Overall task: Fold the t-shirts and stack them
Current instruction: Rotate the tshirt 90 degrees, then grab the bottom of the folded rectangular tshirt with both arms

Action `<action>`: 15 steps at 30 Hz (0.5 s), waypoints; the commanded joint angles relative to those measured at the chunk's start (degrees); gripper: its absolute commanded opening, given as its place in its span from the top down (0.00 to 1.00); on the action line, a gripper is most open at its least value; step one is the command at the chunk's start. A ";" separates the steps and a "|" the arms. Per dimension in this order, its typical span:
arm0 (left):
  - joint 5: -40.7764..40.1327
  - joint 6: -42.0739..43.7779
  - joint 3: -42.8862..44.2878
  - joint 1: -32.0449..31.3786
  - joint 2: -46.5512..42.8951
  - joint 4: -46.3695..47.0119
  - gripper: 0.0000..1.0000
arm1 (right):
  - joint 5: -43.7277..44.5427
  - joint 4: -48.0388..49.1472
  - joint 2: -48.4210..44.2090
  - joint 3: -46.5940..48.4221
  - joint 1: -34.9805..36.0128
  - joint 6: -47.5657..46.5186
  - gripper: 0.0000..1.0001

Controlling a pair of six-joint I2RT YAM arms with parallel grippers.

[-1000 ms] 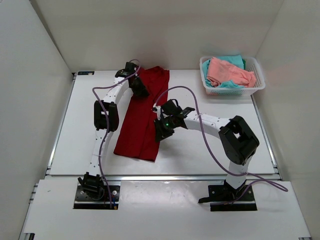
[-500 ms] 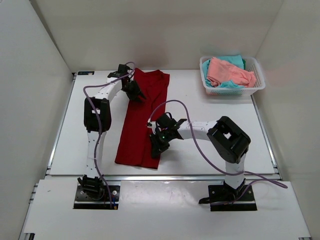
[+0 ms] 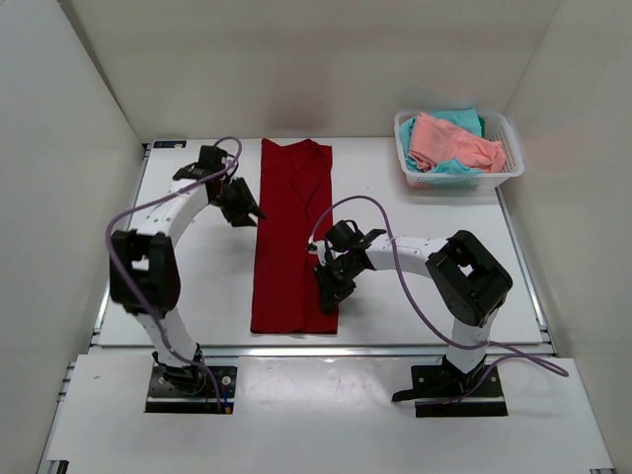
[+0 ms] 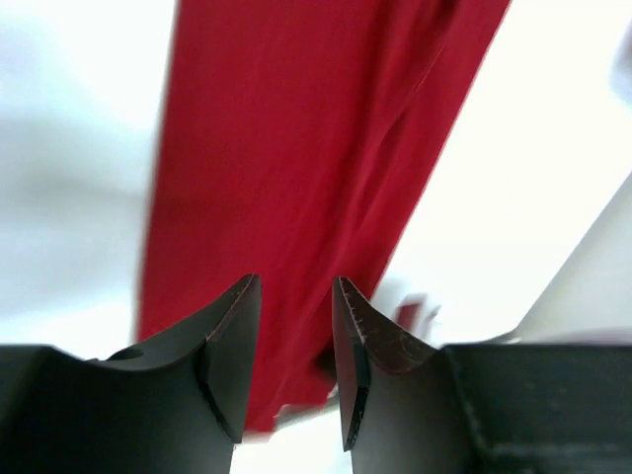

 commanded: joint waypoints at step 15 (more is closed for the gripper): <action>-13.04 -5.94 -52.31 -12.21 -45.52 2.26 0.39 | 14.54 7.41 -31.28 -23.58 -0.05 34.75 0.59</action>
